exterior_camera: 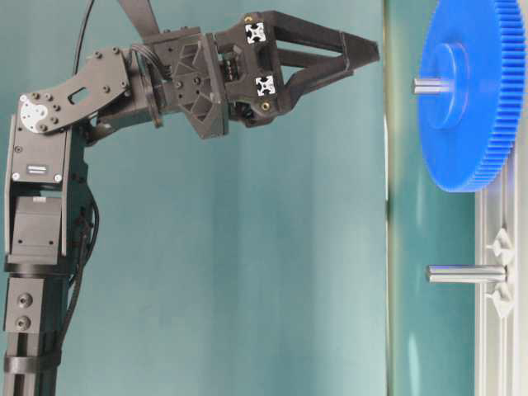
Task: Insert the large gear onto the shaft.
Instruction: 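Open the left gripper and pull it back off the gear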
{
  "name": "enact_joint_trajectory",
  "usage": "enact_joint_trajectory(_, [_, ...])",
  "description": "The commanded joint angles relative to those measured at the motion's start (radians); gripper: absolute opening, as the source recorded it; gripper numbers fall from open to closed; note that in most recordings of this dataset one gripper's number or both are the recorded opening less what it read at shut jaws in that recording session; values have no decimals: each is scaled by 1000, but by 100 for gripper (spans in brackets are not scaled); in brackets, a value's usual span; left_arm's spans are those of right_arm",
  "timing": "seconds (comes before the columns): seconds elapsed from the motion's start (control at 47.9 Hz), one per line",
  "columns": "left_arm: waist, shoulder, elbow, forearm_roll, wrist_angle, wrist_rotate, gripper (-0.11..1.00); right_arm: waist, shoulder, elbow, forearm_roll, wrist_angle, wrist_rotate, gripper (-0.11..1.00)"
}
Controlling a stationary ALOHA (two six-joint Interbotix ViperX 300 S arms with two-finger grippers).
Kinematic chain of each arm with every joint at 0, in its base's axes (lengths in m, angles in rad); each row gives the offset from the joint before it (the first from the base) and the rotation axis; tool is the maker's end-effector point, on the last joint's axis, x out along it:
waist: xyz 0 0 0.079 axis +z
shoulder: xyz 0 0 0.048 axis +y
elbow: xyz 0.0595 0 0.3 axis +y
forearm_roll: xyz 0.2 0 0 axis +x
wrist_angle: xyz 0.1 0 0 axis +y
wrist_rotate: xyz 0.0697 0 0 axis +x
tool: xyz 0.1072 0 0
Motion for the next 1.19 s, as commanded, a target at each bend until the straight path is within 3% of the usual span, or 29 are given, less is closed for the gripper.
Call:
enact_joint_trajectory(0.0, [-3, -35, -25, 3, 12, -3, 85, -3, 6, -9, -2, -8, 14, 5])
enact_joint_trajectory(0.647, [-3, -54, -98, 3, 103, -3, 84, -3, 6, -11, -2, -6, 14, 5])
enact_joint_trajectory(1.17, [-14, -80, -100, 3, 132, -20, 85, -3, 6, -9, -2, -6, 14, 5])
